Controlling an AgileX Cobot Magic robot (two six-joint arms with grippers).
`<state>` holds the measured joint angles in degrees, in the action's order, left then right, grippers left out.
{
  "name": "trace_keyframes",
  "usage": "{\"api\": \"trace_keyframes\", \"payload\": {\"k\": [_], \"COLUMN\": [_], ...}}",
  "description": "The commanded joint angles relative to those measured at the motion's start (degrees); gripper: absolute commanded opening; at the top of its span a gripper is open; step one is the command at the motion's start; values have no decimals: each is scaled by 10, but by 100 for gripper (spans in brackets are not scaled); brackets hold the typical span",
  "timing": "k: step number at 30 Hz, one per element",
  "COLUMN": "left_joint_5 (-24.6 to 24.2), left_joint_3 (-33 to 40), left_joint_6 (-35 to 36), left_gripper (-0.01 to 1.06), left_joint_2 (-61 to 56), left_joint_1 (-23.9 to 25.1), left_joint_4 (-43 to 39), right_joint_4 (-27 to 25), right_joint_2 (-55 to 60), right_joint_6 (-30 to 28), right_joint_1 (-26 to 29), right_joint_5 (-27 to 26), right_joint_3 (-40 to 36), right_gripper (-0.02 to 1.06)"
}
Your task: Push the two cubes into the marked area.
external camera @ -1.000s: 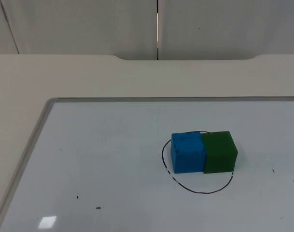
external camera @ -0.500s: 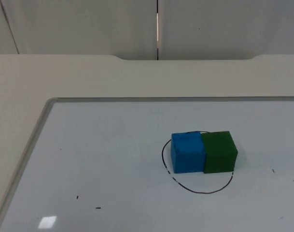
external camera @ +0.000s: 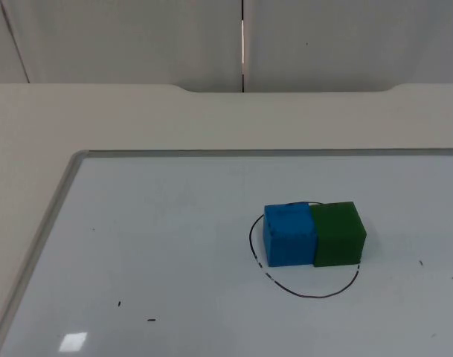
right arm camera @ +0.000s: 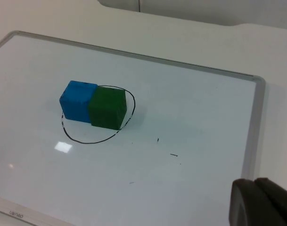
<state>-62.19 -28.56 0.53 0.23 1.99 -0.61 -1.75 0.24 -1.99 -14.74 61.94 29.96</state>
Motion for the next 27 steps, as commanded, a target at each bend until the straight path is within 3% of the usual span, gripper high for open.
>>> {"api": "trace_keyframes", "payload": {"k": [1,5,8,18,21,22,26,27], "left_joint_5": [5,5,5,5,5,5,5,5], "left_joint_3": [3,3,3,3,3,3,3,3], "left_joint_6": [0,-5,-9,-9,-9,-9,-9,-9], "left_gripper": [98,99,105,105,105,105,105,105], "left_joint_2": [-2,-2,-2,-2,-2,-2,-2,-2], "left_joint_1": [-1,-1,-1,-1,-1,-1,-1,-1], "left_joint_4": [1,6,6,6,6,6,6,6], "right_joint_4": [-1,-1,1,1,1,1,1,1], "right_joint_2": [-2,-2,-2,-2,-2,-2,-2,-2], "right_joint_6": [0,0,0,0,0,0,0,0], "right_joint_1": [2,2,2,2,2,2,2,2], "right_joint_5": [-1,-1,-1,-1,-1,-1,-1,-1], "right_joint_3": [-4,-4,-4,-4,-4,-4,-4,-4], "right_gripper": [0,0,0,2,18,18,65,65]}}
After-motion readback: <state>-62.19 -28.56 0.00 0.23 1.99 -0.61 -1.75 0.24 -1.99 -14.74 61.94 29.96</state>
